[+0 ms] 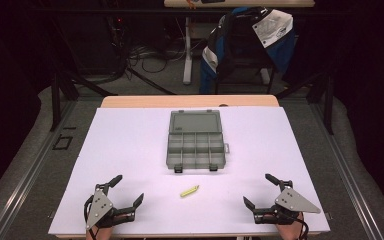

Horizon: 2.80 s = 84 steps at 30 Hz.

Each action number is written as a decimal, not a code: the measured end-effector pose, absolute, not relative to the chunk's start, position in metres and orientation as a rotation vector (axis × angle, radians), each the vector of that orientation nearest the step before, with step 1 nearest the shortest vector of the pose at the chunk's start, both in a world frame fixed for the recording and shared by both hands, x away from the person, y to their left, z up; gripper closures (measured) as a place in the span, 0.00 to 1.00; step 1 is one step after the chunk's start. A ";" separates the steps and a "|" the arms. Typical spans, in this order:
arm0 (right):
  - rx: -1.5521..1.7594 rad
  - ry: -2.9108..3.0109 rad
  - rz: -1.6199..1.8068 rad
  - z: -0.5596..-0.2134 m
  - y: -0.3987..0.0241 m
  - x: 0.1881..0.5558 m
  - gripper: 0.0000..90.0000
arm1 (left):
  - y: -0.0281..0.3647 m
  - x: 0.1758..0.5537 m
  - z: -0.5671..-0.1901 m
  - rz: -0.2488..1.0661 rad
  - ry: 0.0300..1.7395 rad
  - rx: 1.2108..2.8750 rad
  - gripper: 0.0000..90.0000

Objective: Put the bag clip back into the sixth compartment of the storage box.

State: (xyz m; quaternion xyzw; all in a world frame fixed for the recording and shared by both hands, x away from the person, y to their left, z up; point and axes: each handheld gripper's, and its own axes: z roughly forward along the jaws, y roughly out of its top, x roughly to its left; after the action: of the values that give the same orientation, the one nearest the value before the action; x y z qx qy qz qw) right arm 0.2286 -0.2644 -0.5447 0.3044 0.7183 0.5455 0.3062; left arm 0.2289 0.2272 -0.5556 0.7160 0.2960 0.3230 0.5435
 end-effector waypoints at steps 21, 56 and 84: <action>0.801 1.919 1.444 -0.546 -0.265 0.233 0.00 | 0.219 0.229 -0.554 0.736 0.703 1.754 0.11; 0.811 1.964 1.416 -0.548 -0.262 0.236 0.00 | 0.172 0.255 -0.543 0.564 0.729 1.897 0.11; 0.806 1.989 1.423 -0.549 -0.260 0.243 0.00 | 0.129 0.278 -0.540 0.447 0.739 2.066 0.11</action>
State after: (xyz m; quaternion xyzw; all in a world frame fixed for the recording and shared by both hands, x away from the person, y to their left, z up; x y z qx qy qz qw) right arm 0.2430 -0.2602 -0.5491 0.3006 0.7415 0.5307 0.2795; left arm 0.2780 0.1288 -0.5397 0.8303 0.2971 0.1798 0.4358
